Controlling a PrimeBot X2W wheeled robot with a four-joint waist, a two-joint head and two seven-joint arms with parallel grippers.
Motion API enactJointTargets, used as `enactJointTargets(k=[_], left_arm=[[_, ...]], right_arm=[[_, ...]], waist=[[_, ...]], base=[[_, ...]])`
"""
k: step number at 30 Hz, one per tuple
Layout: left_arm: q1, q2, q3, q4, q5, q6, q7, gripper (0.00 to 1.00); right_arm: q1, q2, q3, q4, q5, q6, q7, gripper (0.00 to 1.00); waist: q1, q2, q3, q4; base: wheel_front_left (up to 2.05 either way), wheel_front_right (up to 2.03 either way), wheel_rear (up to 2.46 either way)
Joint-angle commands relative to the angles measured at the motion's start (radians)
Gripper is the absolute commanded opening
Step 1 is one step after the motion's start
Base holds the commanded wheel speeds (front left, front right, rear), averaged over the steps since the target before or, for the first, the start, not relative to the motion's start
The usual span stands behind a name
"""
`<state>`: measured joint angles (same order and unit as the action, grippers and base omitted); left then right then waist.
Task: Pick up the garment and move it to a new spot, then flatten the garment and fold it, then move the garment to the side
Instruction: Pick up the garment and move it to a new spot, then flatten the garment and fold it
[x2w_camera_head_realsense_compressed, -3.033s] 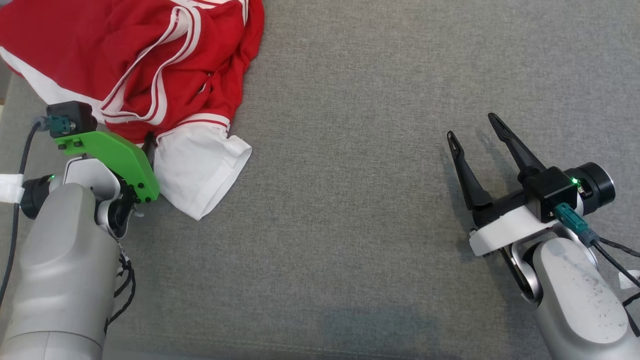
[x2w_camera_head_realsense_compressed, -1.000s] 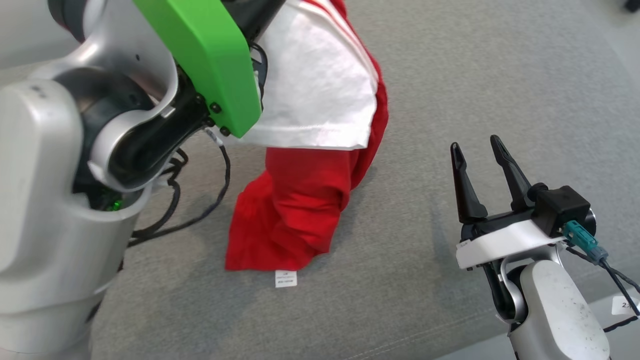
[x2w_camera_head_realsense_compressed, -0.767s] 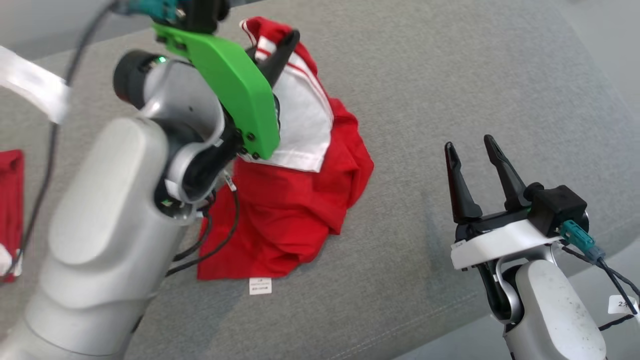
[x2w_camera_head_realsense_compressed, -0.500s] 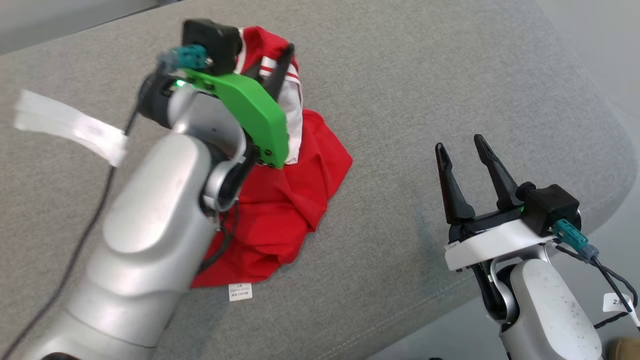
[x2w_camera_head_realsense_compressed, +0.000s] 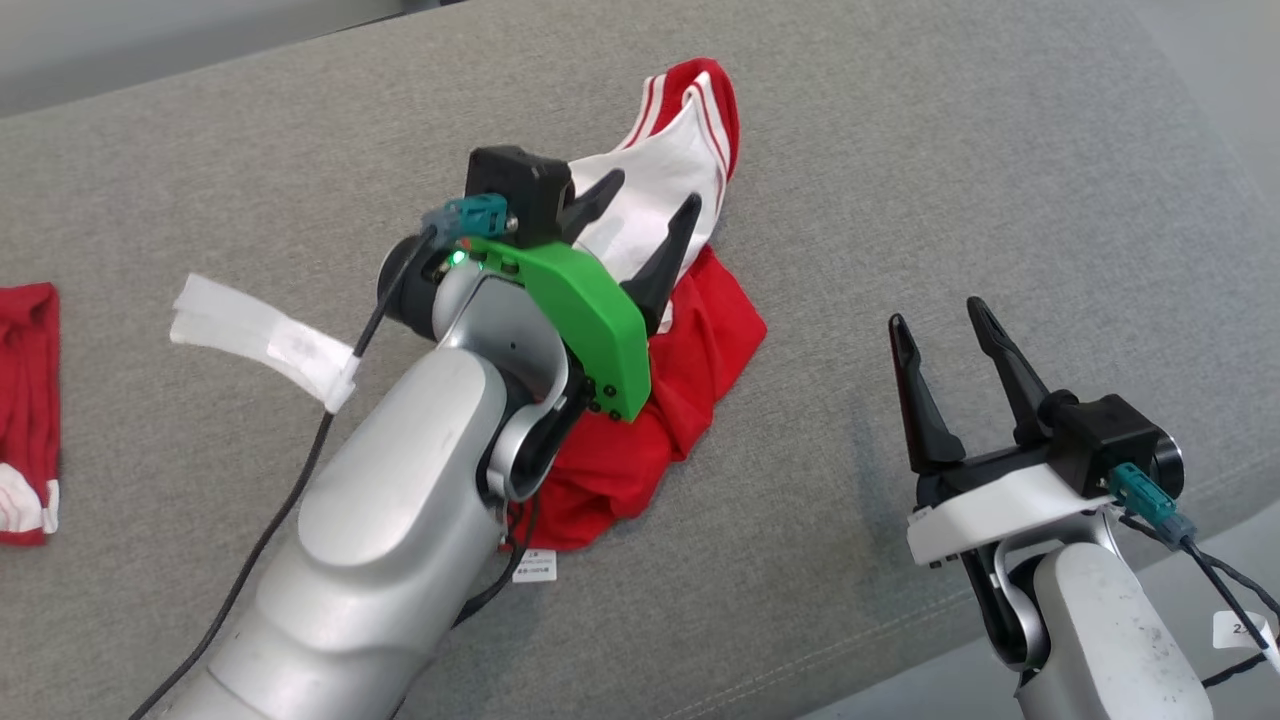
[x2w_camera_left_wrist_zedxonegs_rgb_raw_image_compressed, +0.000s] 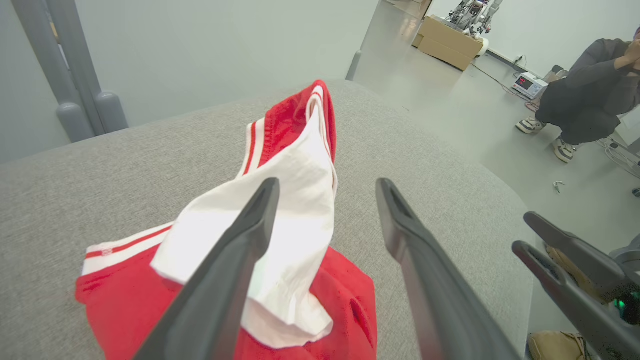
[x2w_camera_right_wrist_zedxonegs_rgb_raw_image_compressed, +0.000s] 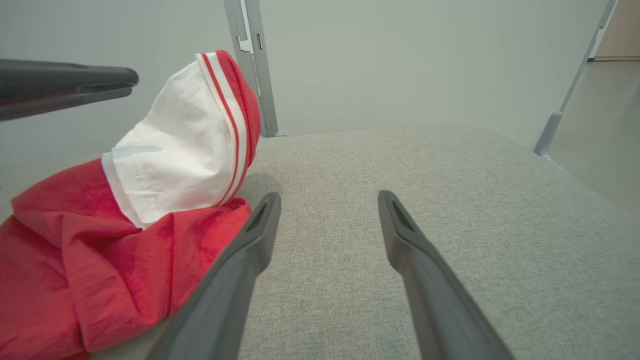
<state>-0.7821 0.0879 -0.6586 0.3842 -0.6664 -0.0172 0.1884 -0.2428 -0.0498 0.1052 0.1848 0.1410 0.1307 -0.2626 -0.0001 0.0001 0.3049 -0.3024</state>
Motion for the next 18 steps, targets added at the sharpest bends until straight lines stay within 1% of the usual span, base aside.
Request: enactJointTargets(k=[1,3,8,11,14,18], left_arm=[[0.041,0.025,-0.004,-0.026,0.003,0.010,0.009,1.00],[0.099,0.057,-0.006,-0.087,0.007,0.031,0.017,1.00],[0.260,0.158,-0.033,-0.234,0.026,0.088,0.059,1.00],[0.330,0.195,-0.044,-0.289,0.020,0.108,0.079,1.00],[0.375,0.199,-0.045,-0.343,0.001,0.121,0.087,1.00],[0.405,0.187,-0.063,-0.375,-0.014,0.128,0.102,1.00]], right_arm=[[0.017,-0.002,-0.009,-0.001,-0.014,0.000,-0.003,1.00],[0.026,-0.002,-0.019,-0.005,-0.027,0.000,-0.003,1.00],[0.046,-0.002,-0.048,-0.015,-0.063,0.000,-0.003,1.00],[0.042,-0.002,-0.050,-0.017,-0.074,0.000,-0.003,1.00],[0.034,-0.003,-0.044,-0.019,-0.081,0.000,-0.003,1.00],[0.022,-0.003,-0.037,-0.017,-0.081,0.000,-0.003,1.00]], waist=[[0.0001,-0.0001,-0.039,0.051],[0.0001,-0.0001,-0.050,0.073],[0.0001,-0.0001,-0.059,0.125],[0.0001,-0.0001,-0.052,0.146],[0.0001,-0.0001,-0.046,0.156],[0.0001,-0.0001,-0.035,0.161]], base=[[0.00,0.00,0.00],[0.00,0.00,0.00],[0.00,0.00,0.00],[0.00,0.00,0.00],[0.00,0.00,0.00],[0.00,0.00,0.00]])
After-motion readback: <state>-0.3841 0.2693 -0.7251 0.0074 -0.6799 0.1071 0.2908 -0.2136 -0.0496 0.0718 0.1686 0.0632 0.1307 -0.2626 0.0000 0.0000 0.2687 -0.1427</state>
